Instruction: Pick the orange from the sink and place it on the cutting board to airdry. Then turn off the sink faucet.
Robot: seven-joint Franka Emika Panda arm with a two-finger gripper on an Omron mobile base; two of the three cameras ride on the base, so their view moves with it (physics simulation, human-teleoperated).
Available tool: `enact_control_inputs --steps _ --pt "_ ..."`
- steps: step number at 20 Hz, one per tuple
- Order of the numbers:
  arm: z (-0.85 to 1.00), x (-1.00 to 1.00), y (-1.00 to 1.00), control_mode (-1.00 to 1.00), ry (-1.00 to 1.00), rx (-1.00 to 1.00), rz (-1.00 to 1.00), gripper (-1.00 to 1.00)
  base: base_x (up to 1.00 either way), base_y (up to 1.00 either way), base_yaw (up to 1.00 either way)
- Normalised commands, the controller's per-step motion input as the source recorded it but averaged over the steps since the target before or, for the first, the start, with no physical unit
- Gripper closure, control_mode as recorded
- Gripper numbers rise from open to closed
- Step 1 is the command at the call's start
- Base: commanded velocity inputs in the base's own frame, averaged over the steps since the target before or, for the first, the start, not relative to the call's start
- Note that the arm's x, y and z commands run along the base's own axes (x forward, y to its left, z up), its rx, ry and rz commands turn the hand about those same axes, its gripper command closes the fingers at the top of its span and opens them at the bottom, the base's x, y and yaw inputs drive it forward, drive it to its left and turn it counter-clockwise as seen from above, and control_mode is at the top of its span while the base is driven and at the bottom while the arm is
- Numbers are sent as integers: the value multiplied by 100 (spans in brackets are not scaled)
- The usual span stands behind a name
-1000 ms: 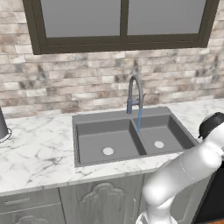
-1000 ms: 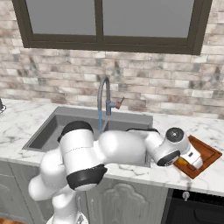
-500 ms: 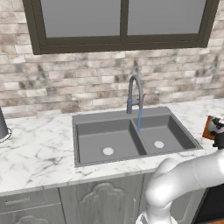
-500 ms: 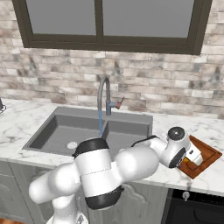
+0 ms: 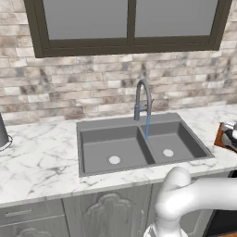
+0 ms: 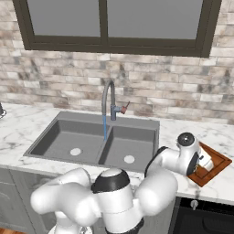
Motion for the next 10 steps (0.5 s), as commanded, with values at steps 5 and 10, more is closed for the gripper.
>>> enact_control_inputs --steps 5,10 --pt "-10 18 -24 -100 0 0 3 100 0 0 0" --pt "-21 4 -17 -100 0 0 3 -100 0 0 0"
